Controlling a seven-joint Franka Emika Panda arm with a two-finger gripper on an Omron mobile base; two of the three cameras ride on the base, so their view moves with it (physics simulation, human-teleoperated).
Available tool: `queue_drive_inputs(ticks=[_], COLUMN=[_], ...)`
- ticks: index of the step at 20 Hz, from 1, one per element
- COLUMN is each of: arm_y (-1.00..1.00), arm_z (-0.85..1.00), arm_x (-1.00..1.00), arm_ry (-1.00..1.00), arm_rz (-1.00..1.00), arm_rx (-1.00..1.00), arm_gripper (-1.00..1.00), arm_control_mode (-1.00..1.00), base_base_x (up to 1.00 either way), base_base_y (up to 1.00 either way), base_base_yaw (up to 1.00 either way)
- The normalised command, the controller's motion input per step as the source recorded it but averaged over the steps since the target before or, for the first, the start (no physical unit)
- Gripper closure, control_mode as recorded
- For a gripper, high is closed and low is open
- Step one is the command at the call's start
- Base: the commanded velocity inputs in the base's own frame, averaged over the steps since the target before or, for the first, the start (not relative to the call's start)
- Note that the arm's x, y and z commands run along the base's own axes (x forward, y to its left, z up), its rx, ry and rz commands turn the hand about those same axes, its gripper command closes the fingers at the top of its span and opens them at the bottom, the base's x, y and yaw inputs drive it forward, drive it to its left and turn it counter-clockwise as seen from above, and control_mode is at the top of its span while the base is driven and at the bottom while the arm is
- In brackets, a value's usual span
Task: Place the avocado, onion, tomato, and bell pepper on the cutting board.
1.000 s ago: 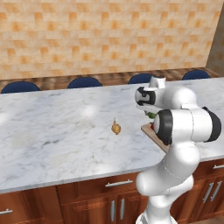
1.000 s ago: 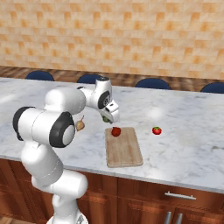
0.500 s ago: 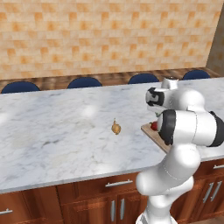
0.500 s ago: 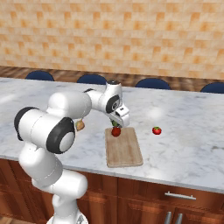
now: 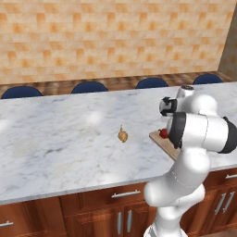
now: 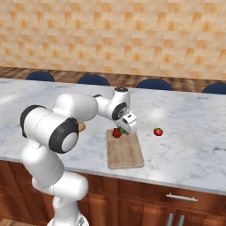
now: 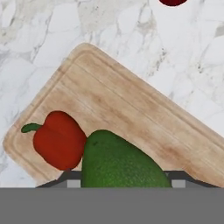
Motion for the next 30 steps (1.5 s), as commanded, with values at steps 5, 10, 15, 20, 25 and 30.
queue_drive_inputs(ticks=[5,10,15,20,25,30], arm_y=[-0.15,-0.2,-0.2,-0.03,0.0,0.0], arm_z=[-0.33,-0.17,-0.02,-0.1,-0.13,-0.17], arm_x=[0.0,0.0,0.01,0.09,0.08,0.08], arm_ry=[0.0,0.0,0.0,0.0,0.0,0.0], arm_rz=[0.0,0.0,-0.02,-0.01,-0.01,-0.01], arm_rx=[0.0,0.0,0.0,0.01,0.01,0.0], arm_gripper=[1.0,1.0,1.0,1.0,1.0,1.0], arm_control_mode=[-1.0,-1.0,-1.0,-1.0,-1.0,-1.0], base_base_x=[0.0,0.0,0.0,0.0,0.0,0.0], base_base_y=[0.0,0.0,0.0,0.0,0.0,0.0], base_base_yaw=[0.0,0.0,0.0,0.0,0.0,0.0])
